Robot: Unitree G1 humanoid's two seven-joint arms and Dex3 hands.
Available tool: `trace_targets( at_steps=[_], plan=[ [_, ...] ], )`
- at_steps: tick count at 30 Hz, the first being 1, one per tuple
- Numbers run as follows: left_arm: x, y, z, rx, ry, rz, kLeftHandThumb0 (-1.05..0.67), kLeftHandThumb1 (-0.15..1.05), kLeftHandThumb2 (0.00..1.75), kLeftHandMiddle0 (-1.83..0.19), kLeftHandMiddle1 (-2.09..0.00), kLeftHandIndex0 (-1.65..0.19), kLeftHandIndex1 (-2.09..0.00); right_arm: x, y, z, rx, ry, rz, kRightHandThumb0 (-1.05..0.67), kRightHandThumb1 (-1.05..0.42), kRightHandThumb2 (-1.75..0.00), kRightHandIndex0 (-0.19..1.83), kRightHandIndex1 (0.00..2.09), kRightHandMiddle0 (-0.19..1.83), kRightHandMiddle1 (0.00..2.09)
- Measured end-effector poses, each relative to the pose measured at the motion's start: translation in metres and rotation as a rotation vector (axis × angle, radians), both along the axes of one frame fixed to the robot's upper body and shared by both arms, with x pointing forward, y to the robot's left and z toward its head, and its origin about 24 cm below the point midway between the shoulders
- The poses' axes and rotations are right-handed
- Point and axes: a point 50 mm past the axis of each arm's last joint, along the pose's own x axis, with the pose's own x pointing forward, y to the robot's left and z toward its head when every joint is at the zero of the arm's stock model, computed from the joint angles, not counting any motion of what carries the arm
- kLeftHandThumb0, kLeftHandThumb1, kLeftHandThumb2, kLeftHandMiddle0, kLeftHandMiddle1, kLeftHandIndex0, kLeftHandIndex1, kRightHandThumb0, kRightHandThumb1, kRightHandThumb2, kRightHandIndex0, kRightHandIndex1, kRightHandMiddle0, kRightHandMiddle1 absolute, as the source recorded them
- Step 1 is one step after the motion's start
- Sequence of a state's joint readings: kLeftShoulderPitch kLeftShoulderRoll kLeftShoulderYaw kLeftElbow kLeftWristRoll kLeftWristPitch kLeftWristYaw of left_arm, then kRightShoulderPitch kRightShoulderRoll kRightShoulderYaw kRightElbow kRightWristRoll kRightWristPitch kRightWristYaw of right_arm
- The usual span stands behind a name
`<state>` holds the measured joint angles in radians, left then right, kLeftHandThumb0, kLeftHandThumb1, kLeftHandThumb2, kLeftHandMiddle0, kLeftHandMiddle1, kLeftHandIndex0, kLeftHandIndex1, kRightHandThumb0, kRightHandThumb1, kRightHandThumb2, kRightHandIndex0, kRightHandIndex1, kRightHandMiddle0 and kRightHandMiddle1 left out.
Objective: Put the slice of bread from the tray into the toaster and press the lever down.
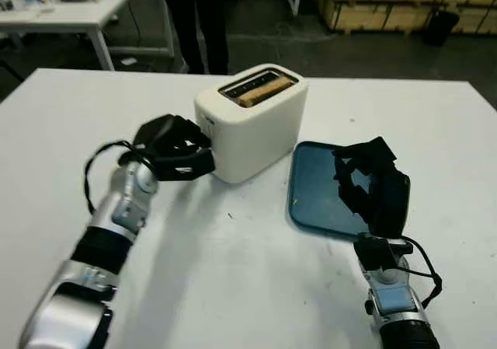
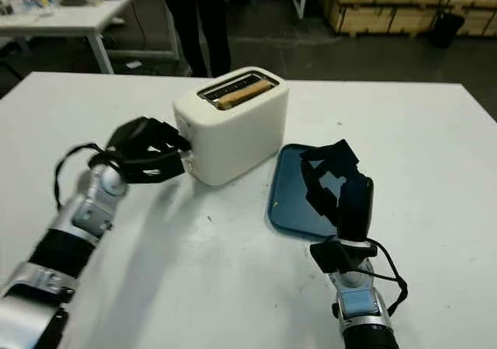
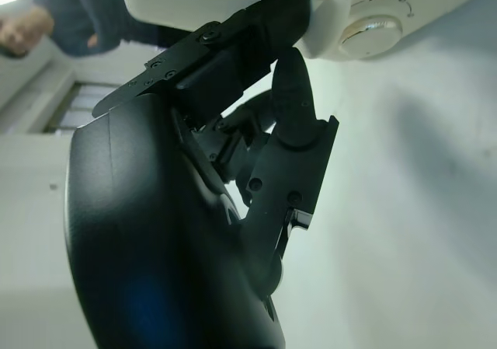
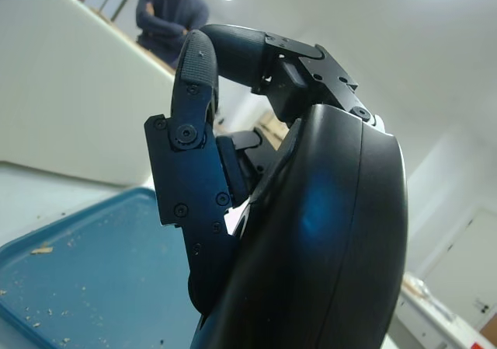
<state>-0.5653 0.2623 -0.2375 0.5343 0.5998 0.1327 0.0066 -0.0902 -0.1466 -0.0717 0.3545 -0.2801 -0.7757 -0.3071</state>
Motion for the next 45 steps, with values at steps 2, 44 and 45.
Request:
trace_targets(
  at_steps=[2,44,45],
  plan=[
    [0.002,-0.002,0.001,0.008,0.005,0.004,-0.23,0.92,0.46,-0.71,-0.56,-0.86,-0.03,0.0,-0.003,-0.002,-0.007,0.008,-0.003,-0.52,-0.92,-0.37,0.78,1.75,0.51,1.62],
    [-0.086,0.004,0.066,-0.619,-0.719,0.089,-0.37,0.92,0.39,-0.47,-1.55,-0.94,-0.11,0.01,0.007,0.0,-0.008,0.016,0.035,-0.47,-0.92,-0.38,0.7,1.75,0.55,1.4],
    [-0.087,0.005,0.068,-0.643,-0.719,0.094,-0.37,0.92,0.37,-0.46,-1.53,-0.94,-0.12,0.012,0.008,0.0,0.009,0.04,0.033,-0.47,-0.92,-0.38,0.69,1.75,0.57,1.36]
  ],
)
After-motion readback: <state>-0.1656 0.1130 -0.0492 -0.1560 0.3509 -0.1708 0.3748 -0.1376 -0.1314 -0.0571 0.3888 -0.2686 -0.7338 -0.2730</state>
